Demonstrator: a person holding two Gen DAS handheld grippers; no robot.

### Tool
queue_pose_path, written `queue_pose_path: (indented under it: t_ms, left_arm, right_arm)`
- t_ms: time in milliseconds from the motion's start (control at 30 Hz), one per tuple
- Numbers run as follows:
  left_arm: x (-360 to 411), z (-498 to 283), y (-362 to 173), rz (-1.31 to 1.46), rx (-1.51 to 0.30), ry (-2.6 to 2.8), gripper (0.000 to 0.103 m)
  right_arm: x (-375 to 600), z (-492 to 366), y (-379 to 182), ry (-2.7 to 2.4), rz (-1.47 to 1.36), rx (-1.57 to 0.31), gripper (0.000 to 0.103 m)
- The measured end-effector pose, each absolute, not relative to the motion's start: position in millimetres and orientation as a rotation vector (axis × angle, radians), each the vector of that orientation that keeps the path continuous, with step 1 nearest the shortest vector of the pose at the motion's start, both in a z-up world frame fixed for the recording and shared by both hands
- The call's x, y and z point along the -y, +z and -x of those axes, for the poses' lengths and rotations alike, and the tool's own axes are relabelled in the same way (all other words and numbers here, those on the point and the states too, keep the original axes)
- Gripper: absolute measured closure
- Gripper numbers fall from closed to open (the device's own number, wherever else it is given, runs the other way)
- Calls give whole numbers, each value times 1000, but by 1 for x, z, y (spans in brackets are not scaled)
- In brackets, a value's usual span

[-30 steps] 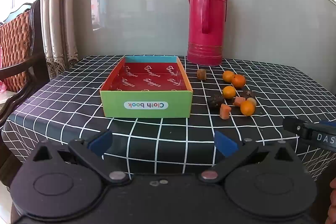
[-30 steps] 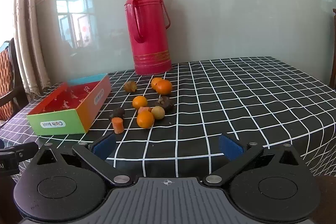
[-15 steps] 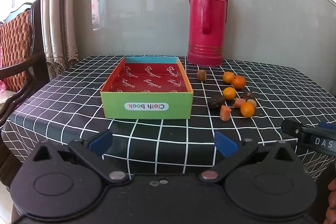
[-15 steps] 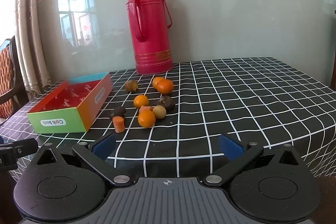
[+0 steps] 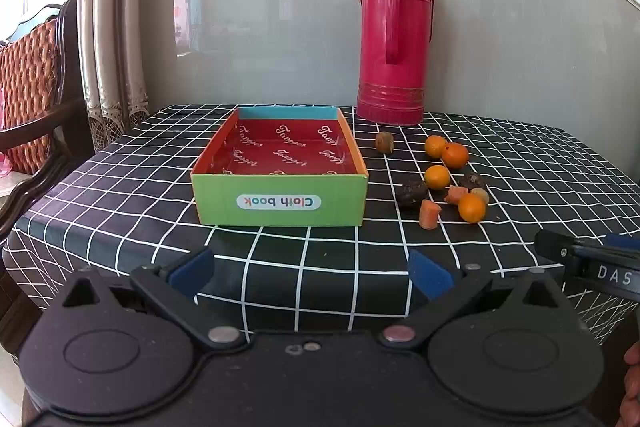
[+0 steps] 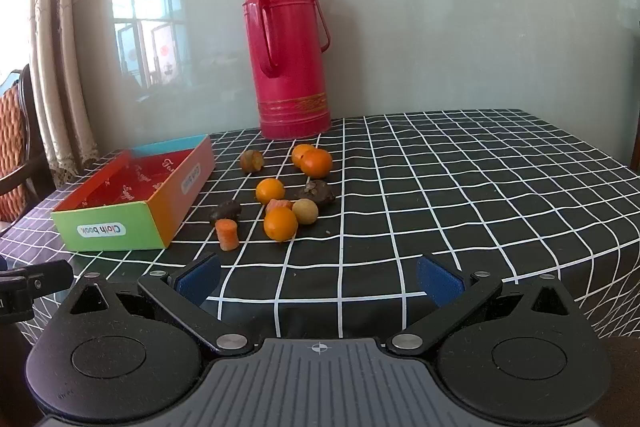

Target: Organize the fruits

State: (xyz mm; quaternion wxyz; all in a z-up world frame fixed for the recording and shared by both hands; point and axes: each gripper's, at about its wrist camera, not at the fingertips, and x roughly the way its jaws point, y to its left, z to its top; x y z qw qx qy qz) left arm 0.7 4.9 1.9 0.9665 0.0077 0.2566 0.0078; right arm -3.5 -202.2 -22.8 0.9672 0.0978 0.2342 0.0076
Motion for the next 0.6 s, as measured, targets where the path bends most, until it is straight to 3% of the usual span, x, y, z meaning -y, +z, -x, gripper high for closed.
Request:
queue_pose_path:
  t_ms: [600]
  left_arm:
    - [-5, 0, 1, -15, -521, 16, 6]
  right_arm:
    - [201, 3, -22, 16, -194, -471, 0]
